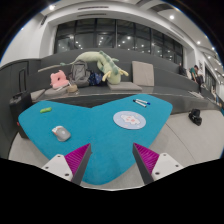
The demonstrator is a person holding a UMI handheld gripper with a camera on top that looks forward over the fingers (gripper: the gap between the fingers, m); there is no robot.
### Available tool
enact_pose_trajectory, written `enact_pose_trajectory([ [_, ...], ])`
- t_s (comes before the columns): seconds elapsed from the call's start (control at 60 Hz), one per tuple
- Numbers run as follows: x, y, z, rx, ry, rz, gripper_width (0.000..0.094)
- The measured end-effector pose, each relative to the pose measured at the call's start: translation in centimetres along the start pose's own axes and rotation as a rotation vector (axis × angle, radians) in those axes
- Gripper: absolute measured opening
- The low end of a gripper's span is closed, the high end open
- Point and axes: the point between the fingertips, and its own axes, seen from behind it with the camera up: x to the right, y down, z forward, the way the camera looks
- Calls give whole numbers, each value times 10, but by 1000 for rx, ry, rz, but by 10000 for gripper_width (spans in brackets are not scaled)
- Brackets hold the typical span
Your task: Arrange mouse
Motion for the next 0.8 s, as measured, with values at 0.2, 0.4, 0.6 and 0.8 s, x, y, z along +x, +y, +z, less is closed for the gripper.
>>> enact_pose_trajectory([
  [0.2, -54, 12, 8, -3, -76, -45, 853],
  [0.4, -124, 24, 16, -7, -158, -79, 854],
  [0.6, -190, 29, 21, 3, -232, -106, 848],
  [0.8, -223, 32, 54, -15, -213, -94, 847],
])
